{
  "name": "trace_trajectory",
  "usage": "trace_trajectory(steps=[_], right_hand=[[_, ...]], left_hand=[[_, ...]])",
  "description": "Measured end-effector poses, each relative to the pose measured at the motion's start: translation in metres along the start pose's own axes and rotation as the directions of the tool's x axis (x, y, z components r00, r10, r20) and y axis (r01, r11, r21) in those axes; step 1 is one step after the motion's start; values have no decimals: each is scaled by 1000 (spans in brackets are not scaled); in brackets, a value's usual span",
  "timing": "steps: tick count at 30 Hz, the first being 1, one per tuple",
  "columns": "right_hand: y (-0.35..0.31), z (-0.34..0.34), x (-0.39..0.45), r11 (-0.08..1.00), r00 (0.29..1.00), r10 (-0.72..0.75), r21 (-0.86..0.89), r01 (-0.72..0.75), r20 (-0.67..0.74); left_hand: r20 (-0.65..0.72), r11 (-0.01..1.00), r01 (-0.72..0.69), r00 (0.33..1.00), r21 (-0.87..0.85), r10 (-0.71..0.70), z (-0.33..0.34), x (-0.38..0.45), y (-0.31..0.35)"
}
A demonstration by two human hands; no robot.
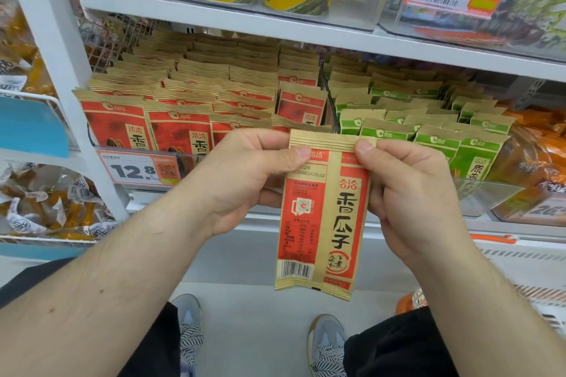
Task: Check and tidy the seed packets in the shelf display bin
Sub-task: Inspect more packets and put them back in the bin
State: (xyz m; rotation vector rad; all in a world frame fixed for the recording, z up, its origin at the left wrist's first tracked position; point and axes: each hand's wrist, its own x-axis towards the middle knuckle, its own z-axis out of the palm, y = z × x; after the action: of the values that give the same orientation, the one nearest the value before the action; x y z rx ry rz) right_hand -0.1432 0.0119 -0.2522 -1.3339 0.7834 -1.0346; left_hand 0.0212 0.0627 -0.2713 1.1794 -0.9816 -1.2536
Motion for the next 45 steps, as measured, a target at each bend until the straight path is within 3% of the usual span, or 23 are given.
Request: trace_trajectory(steps=[4,7,12,17,21,23,29,42,45], right_hand=[[0,-5,3,999,1000,20,37,-19,-21],[1,-10,6,997,995,76,2,-76,59],[9,-16,8,961,950,217,-219,-168,224],[11,-19,11,982,960,176,-104,-156,219],[13,-31,15,981,859,193,-109,-160,474],[15,-33,16,980,831,187,-43,-193,523],[15,-32,17,971,848,194,24,-236,493],[18,-35,21,963,836,136,128,-238,532],[19,-34,20,975,856,139,81,-205,497]], left_hand=[[90,993,41,995,112,-51,1,-3,-2],[40,999,17,999,30,-18,2,-2,-1],[-60,987,10,998,-157,-19,3,1,3],[82,987,62,995,-150,-50,0,-3,5],[63,976,51,997,-213,-38,-3,0,7],[67,973,54,997,-225,-40,-5,0,7],[220,981,89,974,-173,-49,-13,1,3],[365,990,7,930,-140,45,-20,2,-1],[324,991,5,945,-135,39,-19,2,1]])
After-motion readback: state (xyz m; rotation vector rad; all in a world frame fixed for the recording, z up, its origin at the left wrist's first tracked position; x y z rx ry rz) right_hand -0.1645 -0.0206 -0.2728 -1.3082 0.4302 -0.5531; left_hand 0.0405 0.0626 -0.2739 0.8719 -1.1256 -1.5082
